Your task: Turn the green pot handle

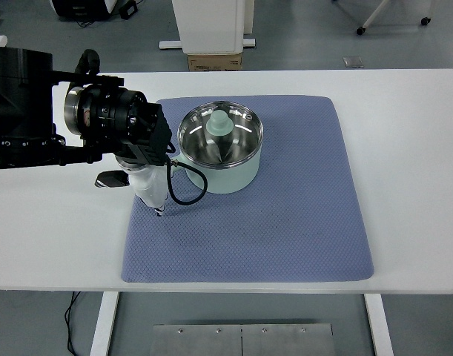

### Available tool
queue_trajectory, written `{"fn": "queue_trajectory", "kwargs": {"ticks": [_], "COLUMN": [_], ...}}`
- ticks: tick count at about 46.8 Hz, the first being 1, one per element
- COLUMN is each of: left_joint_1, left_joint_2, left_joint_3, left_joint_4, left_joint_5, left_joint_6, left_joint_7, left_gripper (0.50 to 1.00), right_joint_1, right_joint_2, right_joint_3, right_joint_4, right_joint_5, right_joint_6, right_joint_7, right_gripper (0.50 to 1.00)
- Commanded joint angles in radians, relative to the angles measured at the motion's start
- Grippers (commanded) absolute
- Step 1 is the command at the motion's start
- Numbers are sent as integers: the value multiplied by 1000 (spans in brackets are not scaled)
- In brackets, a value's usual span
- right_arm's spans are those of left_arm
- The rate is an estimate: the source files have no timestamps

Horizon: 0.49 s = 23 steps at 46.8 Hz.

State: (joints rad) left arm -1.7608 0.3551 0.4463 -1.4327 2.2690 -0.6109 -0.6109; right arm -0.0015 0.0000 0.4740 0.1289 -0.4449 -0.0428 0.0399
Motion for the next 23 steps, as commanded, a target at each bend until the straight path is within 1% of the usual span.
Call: {"fn": "queue_trajectory", "kwargs": {"ticks": [1,23], "left_joint_1": [-3,-9], "left_joint_2": [1,-8], "left_joint_3": [2,19], "left_joint_4": [11,32], "left_joint_5": [0,0], "left_joint_6": [0,0], "left_joint_7": [0,0], "left_gripper": [1000,1000], "right_joint_1": [0,0], "right_joint_2": [0,0], "right_joint_3": [0,0], "right_joint_4": [0,0], "right_joint_5": [0,0], "right_joint_6": [0,0], "right_joint_7": [0,0], "right_gripper": [1000,1000]}}
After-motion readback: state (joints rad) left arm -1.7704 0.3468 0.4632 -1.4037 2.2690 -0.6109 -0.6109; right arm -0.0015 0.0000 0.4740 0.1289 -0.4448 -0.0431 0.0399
